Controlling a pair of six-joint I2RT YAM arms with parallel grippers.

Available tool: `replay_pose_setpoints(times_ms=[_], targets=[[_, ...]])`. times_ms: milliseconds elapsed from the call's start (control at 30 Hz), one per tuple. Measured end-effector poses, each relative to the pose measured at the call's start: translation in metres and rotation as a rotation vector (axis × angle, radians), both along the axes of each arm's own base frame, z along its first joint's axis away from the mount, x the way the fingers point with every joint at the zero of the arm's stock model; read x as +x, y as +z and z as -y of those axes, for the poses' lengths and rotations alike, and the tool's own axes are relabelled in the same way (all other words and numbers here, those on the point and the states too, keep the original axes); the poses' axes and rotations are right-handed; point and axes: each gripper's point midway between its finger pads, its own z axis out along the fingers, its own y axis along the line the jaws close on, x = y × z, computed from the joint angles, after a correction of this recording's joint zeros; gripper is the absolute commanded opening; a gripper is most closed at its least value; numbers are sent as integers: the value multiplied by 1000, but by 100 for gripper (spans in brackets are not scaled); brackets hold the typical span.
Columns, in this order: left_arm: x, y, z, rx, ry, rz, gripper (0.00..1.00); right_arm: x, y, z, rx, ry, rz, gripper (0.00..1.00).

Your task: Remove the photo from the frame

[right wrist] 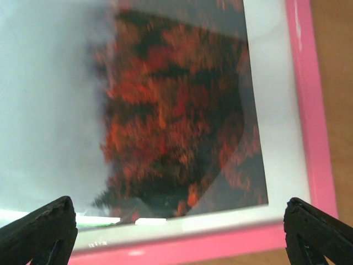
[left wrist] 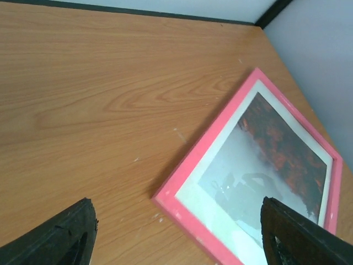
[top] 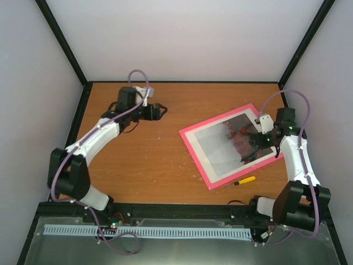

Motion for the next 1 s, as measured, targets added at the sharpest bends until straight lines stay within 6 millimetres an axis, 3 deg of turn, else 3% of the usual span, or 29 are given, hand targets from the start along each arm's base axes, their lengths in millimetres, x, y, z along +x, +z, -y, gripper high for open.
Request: replay_pose_setpoints(times_ms=[200, 300, 367, 700, 1000], targets=[[31, -21, 60, 33, -122, -58, 78, -25, -28, 31, 0, -61, -113, 100], [43, -38, 80, 58, -163, -87, 87, -34, -34, 48, 16, -101, -141, 100], [50, -50, 89, 74, -181, -103, 87, -40, -37, 61, 23, -139, -153, 100], [68, -108, 110, 99, -235, -201, 87, -79, -68, 102, 122, -321, -260, 100], [66, -141, 119, 96, -269, -265, 90, -86, -80, 98, 192, -311, -305, 100]])
